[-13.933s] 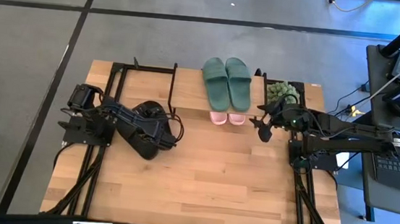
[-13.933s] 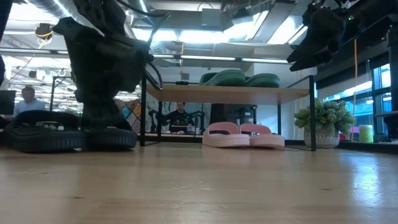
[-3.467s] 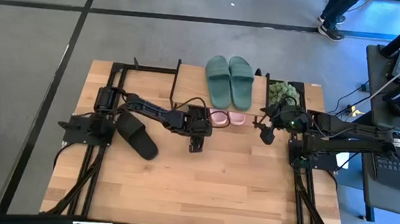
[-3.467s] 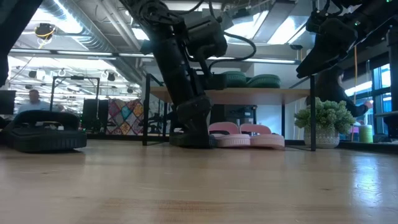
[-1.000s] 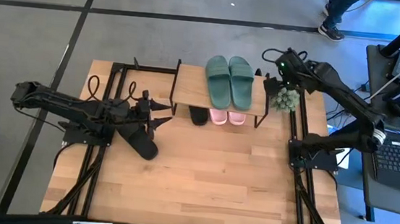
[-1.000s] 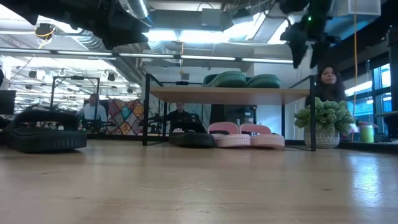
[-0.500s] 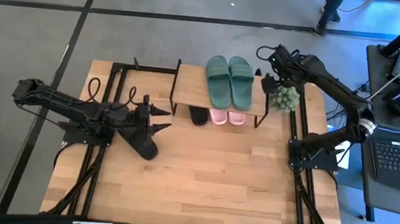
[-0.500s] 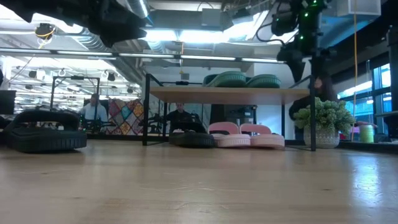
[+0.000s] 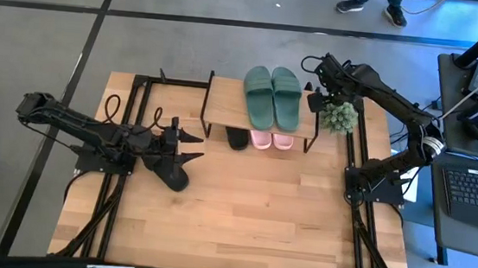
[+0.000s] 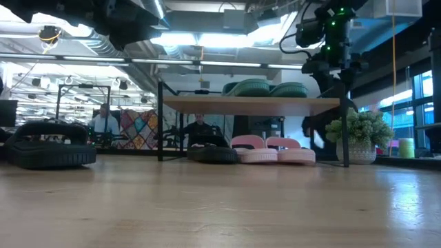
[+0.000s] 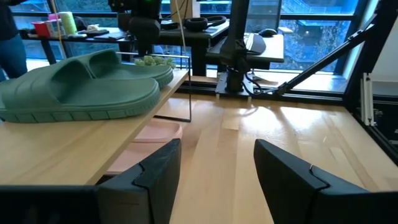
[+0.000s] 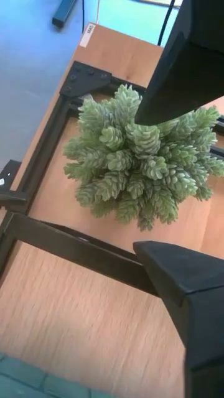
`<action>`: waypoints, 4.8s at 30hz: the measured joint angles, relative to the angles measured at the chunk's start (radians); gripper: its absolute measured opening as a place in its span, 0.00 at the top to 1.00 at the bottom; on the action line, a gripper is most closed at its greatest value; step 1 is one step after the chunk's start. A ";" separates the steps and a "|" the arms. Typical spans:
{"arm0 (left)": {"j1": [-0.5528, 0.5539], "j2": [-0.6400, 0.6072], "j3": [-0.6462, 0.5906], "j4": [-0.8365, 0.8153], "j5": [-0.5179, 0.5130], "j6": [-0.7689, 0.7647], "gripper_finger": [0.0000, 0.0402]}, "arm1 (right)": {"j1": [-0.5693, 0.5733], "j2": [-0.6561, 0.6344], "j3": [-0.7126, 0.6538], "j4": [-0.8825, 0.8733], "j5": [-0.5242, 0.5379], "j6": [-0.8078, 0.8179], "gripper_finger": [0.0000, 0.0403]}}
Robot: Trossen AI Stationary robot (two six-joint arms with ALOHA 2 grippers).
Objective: Pick and place slides into the shelf
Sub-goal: Adjust the shelf, then put the black slide under the shelf
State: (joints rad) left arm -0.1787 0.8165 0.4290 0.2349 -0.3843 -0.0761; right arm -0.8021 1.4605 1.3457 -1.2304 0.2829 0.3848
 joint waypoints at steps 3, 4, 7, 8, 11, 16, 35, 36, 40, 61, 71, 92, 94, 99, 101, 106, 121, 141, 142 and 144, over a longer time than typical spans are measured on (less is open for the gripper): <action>0.000 0.000 0.000 -0.001 0.000 0.000 0.51 | 0.000 0.000 0.000 0.000 -0.019 0.000 0.21; 0.000 0.000 0.000 -0.002 0.000 0.000 0.51 | 0.000 0.000 0.000 0.005 -0.032 -0.002 0.21; 0.000 0.000 0.000 -0.004 0.000 0.000 0.51 | -0.001 0.000 0.000 0.040 -0.066 -0.029 0.21; 0.000 0.000 0.000 -0.005 0.000 0.000 0.51 | 0.000 0.000 0.000 0.056 -0.072 -0.030 0.21; 0.001 0.000 0.000 -0.012 0.000 0.000 0.51 | 0.000 0.000 0.000 0.078 -0.101 -0.032 0.21; 0.001 0.000 0.000 -0.018 0.000 0.000 0.51 | -0.001 0.000 0.000 0.118 -0.157 -0.051 0.21; 0.001 0.000 0.000 -0.025 0.000 -0.003 0.51 | 0.007 -0.027 0.000 0.245 -0.262 -0.130 0.21; 0.000 -0.001 0.000 -0.025 0.000 -0.006 0.51 | 0.007 -0.042 0.000 0.263 -0.262 -0.137 0.21; 0.001 -0.024 -0.001 -0.023 -0.001 -0.022 0.51 | 0.007 -0.130 0.000 0.357 -0.294 -0.201 0.21; -0.018 -0.039 -0.001 -0.069 0.097 -0.034 0.51 | 0.219 -0.715 -0.630 1.079 -0.737 -0.408 0.21; -0.096 0.006 0.021 -0.087 -0.041 -0.146 0.51 | 0.284 -0.897 -0.862 1.129 -0.738 -0.414 0.21; -0.221 0.701 0.671 -1.599 -0.218 -1.105 0.51 | 0.306 -0.942 -1.089 1.352 -0.738 -0.307 0.21; -0.218 0.760 0.682 -1.695 -0.135 -1.202 0.51 | 0.306 -0.943 -1.089 1.372 -0.738 -0.307 0.21; -0.220 0.872 0.682 -1.735 -0.047 -1.278 0.51 | 0.306 -0.943 -1.089 1.407 -0.738 -0.307 0.21; -0.219 0.907 0.682 -1.731 -0.039 -1.279 0.51 | 0.306 -0.942 -1.089 1.411 -0.738 -0.307 0.21; -0.207 0.963 0.682 -1.745 0.003 -1.279 0.51 | 0.306 -0.942 -1.089 1.424 -0.738 -0.305 0.21; -0.134 0.993 0.578 -1.681 -0.002 -1.278 0.51 | 0.306 -0.942 -1.089 1.423 -0.738 -0.284 0.21; -0.127 0.993 0.444 -1.658 -0.002 -1.277 0.51 | 0.306 -0.942 -1.089 1.422 -0.737 -0.288 0.21; -0.127 0.993 0.444 -1.657 -0.002 -1.277 0.51 | 0.306 -0.942 -1.089 1.422 -0.737 -0.288 0.21; -0.127 0.993 0.444 -1.656 -0.002 -1.278 0.51 | 0.306 -0.942 -1.089 1.422 -0.737 -0.288 0.21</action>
State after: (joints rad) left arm -0.3058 1.8091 0.8726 -1.4206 -0.3866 -1.3540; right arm -0.4965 0.5186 0.2565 0.1917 -0.4545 0.0971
